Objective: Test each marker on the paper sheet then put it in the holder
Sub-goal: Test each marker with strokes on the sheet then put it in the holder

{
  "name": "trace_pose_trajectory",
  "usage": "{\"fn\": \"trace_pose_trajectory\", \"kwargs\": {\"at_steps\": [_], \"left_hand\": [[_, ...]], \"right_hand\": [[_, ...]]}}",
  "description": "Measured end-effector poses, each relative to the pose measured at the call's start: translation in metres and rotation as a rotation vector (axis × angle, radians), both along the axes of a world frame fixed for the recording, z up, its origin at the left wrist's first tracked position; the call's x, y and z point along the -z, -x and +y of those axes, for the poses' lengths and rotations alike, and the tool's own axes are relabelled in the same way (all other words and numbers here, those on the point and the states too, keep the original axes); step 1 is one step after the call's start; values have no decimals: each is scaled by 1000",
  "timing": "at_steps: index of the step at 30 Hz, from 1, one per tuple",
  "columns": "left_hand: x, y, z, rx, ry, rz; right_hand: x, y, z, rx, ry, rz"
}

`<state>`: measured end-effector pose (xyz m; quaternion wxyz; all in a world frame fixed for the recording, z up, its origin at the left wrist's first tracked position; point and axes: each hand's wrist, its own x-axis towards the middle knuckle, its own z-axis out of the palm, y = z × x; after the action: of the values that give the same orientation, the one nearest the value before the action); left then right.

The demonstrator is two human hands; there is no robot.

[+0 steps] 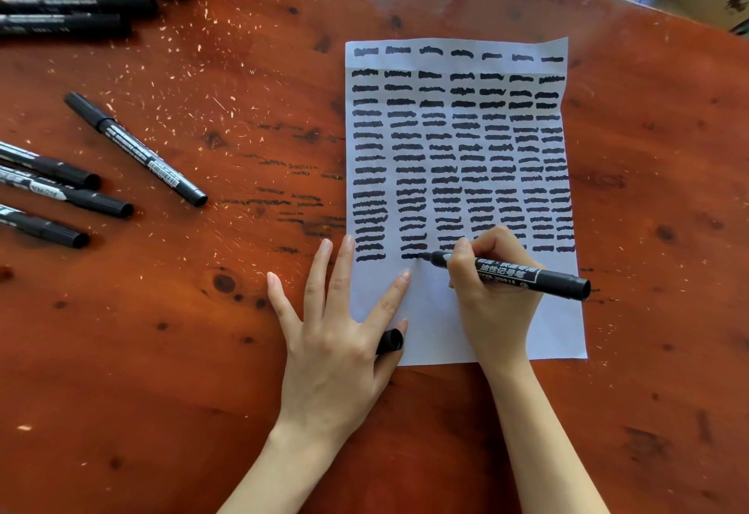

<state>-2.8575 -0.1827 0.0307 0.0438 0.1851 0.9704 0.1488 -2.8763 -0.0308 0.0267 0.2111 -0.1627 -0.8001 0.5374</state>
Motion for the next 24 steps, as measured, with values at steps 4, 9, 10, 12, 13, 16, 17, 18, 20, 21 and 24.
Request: {"fn": "trace_pose_trajectory", "kwargs": {"at_steps": [4, 9, 10, 12, 13, 16, 17, 18, 20, 21, 24], "left_hand": [[0, 0, 0, 0, 0, -6], [-1, 0, 0, 1, 2, -10], [0, 0, 0, 1, 2, -10], [0, 0, 0, 2, -1, -10], [0, 0, 0, 3, -3, -9], [0, 0, 0, 2, -7, -3], [0, 0, 0, 1, -9, -1], [0, 0, 0, 2, -11, 0], [0, 0, 0, 2, -9, 3], [0, 0, 0, 1, -7, 3], [0, 0, 0, 1, -7, 0]], "right_hand": [[0, 0, 0, 1, -3, 12], [1, 0, -1, 7, 4, 10], [1, -1, -1, 9, -3, 12], [2, -1, -1, 16, -11, 19], [2, 0, -1, 19, -9, 19], [1, -1, -1, 23, 23, 14], [1, -1, -1, 25, 33, 15], [0, -1, -1, 27, 36, 17], [-1, 0, -1, 26, 27, 21], [0, 0, -1, 21, 23, 25], [1, -1, 0, 22, 27, 32]]}}
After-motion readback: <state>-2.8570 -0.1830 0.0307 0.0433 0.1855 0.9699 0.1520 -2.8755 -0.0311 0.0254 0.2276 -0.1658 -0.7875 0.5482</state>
